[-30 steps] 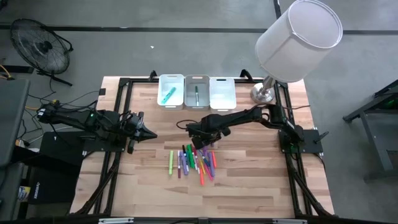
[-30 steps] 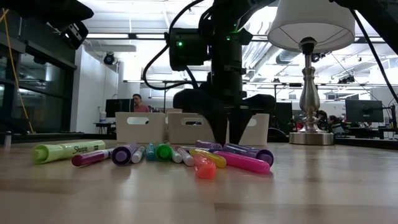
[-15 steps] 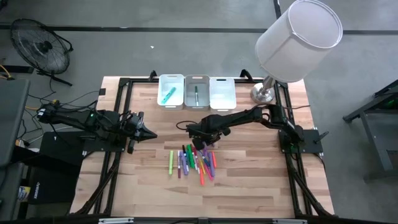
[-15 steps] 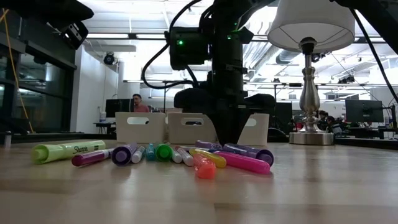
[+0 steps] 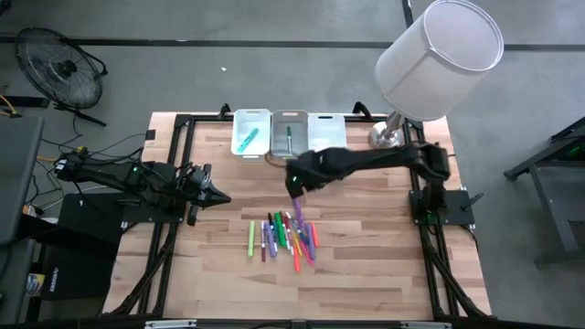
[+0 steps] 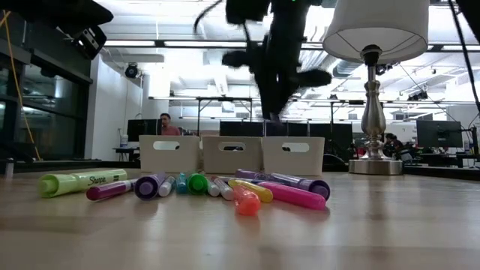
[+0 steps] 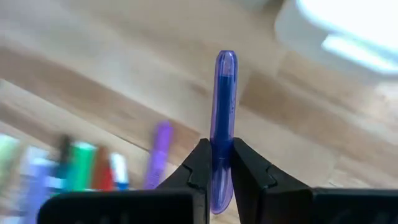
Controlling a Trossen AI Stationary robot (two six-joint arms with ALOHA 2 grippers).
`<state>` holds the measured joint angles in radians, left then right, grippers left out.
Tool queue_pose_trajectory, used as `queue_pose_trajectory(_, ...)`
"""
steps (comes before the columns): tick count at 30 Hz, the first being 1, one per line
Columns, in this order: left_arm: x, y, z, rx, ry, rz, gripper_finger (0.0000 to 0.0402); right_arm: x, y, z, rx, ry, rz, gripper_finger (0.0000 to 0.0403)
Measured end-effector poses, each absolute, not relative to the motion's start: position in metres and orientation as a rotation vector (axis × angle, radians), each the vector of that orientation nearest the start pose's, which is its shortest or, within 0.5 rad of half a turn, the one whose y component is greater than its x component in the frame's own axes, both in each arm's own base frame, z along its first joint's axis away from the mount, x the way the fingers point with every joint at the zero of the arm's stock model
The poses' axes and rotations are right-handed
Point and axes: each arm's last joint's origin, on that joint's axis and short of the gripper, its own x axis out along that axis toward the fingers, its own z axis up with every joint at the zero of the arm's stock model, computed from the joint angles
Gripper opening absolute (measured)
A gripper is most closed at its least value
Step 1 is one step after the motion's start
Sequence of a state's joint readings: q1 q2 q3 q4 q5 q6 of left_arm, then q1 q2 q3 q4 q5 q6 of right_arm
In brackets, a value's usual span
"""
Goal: Pick & Place Markers
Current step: Put the violet pen into the right white bin
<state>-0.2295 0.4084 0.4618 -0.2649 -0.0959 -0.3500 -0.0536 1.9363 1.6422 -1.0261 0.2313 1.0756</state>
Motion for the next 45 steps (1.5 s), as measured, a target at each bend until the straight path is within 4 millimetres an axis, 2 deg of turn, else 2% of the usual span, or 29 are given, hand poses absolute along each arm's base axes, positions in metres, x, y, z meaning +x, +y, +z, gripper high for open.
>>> queue_pose_trajectory(2, 0.111, -0.023, 0.261, -0.314, 0.229, -0.093, 0.0001, 0.382, -0.038, 0.256, 0.788, 0.998, -0.948, 0.0030)
queue_pose_trajectory(5, 0.111, -0.023, 0.261, -0.314, 0.229, -0.091, 0.0001, 0.375, -0.060, 0.263, 0.793, 0.959, -1.015, 0.0030)
queue_pose_trajectory(15, 0.111, -0.023, 0.261, -0.309, 0.227, -0.084, 0.0001, 0.356, -0.133, 0.261, 0.841, 0.946, -1.121, 0.0030)
queue_pose_trajectory(21, 0.111, -0.023, 0.261, -0.309, 0.227, -0.084, 0.0001, 0.344, -0.162, 0.258, 0.898, 0.942, -1.148, 0.0030)
queue_pose_trajectory(25, 0.111, -0.023, 0.261, -0.309, 0.228, -0.085, 0.0001, 0.340, -0.169, 0.244, 0.934, 0.946, -1.154, 0.0030)
queue_pose_trajectory(33, 0.111, -0.023, 0.261, -0.309, 0.228, -0.085, 0.0001, 0.337, -0.162, 0.203, 1.010, 0.955, -1.108, 0.0030)
queue_pose_trajectory(37, 0.111, -0.023, 0.261, -0.312, 0.228, -0.085, 0.0001, 0.337, -0.157, 0.197, 1.000, 0.965, -1.100, 0.0035)
queue_pose_trajectory(45, 0.111, -0.023, 0.261, -0.312, 0.228, -0.085, 0.0001, 0.339, -0.157, 0.198, 0.978, 0.960, -1.082, 0.0076)
